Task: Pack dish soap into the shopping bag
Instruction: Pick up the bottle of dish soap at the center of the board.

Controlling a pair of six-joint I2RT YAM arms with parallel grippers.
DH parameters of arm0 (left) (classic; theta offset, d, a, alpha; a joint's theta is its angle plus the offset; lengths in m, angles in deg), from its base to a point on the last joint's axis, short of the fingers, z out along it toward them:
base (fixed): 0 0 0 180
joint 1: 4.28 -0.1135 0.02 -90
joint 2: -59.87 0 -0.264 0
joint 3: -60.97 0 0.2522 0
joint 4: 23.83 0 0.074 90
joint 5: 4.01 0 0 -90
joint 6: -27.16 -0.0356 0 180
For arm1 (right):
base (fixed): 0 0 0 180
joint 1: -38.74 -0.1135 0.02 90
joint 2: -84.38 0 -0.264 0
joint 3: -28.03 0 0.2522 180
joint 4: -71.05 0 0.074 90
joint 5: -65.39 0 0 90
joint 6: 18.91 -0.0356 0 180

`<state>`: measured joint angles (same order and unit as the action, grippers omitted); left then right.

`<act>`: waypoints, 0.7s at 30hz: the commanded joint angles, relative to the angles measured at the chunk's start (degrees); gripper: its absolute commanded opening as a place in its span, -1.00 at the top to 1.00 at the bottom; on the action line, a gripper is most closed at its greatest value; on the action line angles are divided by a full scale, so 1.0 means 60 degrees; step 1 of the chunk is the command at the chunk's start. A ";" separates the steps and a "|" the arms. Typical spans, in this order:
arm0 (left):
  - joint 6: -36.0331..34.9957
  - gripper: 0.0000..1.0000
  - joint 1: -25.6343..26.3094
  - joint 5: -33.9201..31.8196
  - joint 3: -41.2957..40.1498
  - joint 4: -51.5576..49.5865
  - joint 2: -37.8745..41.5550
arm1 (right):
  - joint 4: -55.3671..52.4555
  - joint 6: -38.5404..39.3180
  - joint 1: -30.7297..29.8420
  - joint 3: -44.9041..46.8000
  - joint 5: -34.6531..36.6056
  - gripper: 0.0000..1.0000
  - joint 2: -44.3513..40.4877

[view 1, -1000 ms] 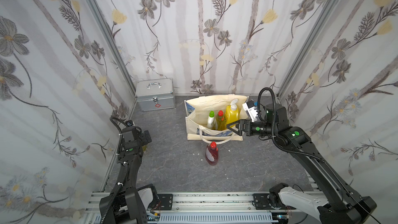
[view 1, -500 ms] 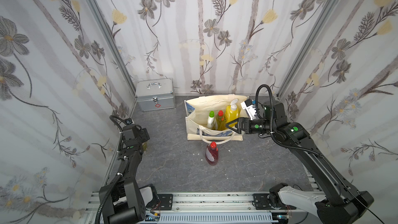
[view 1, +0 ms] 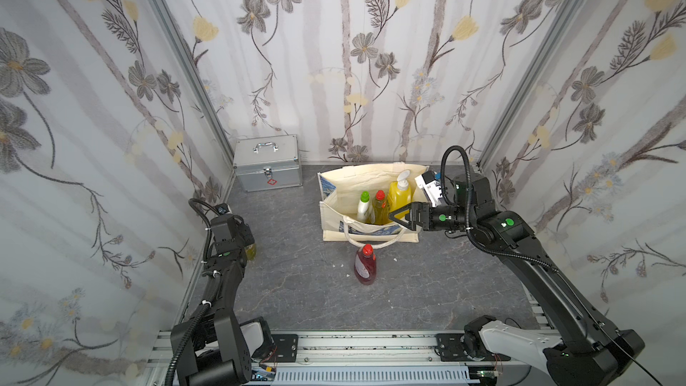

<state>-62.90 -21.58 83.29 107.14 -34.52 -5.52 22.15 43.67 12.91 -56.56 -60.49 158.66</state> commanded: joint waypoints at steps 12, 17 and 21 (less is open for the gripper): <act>-0.0030 0.44 -0.0003 0.0534 0.1304 -0.0348 0.0109 | 0.0355 -0.0176 -0.0059 0.0305 0.0098 -0.99 -0.0299; 0.0096 0.43 0.0029 0.0709 0.1812 -0.0742 0.0210 | 0.0394 -0.0006 -0.0054 0.0324 0.0118 -0.99 -0.0376; 0.0162 0.43 0.0154 0.0939 0.2347 -0.1226 0.0317 | 0.0377 0.0187 -0.0056 0.0292 0.0266 -0.99 -0.0452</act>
<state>-62.77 -21.05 87.27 118.96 -43.83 -4.47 22.46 43.34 12.61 -54.63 -59.98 156.21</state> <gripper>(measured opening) 0.358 0.997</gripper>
